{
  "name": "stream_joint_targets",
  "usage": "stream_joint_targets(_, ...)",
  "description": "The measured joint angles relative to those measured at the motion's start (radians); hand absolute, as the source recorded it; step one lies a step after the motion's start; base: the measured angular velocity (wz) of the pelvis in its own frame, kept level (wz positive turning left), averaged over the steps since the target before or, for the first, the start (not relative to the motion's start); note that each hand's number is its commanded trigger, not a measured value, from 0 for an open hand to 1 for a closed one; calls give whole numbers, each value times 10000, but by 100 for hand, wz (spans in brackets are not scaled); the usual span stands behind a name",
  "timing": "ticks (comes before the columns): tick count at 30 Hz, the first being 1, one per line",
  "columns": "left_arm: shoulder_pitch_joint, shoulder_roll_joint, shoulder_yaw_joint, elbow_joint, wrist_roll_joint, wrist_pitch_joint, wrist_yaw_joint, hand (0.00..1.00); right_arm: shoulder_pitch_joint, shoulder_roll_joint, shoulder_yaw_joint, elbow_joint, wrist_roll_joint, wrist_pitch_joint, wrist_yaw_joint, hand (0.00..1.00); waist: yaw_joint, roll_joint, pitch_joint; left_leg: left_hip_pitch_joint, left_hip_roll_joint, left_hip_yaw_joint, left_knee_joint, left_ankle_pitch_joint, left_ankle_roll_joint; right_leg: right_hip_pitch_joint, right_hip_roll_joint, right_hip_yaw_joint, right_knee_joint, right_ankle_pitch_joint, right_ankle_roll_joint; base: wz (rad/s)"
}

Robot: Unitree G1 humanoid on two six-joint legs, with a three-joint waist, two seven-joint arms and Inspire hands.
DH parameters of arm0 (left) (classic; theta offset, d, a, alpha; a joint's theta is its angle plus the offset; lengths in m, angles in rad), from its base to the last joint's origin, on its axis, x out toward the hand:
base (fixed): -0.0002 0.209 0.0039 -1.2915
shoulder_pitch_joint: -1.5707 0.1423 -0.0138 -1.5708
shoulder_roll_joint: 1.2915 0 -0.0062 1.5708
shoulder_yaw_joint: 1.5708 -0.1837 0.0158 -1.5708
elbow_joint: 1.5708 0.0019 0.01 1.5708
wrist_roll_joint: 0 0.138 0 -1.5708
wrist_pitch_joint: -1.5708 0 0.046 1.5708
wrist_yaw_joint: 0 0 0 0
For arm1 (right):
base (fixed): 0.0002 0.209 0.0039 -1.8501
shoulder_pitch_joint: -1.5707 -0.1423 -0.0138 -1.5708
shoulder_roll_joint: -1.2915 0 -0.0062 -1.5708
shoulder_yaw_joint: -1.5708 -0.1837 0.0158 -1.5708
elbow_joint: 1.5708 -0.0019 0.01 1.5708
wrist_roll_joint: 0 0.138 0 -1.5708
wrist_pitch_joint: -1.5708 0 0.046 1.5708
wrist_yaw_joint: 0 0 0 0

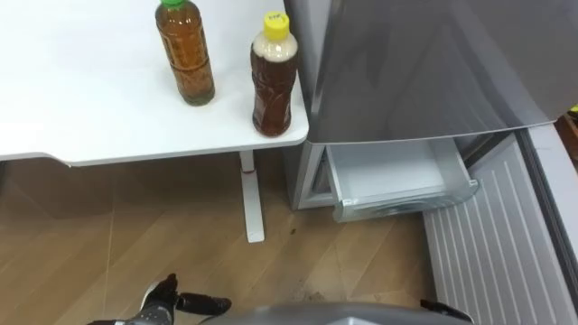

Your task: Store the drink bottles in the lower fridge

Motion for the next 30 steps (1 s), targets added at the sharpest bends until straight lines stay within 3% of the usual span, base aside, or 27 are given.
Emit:
stream_joint_targets(26, 102, -11, 402, 129, 28, 21, 710, 0, 20, -29, -13, 124, -10, 121, -31, 0, 13, 77, 15, 11, -5, -122, 2, -1, 1, 44, -5, -77, -1, 0, 0, 1)
stream_joint_targets(30, 140, -11, 402, 80, 18, 227, 934, 0, 3, -71, -9, 102, -2, 318, -34, 0, 15, 110, 11, -10, -4, -207, 4, -1, 1, 58, -11, -178, -2, 0, 1, 7)
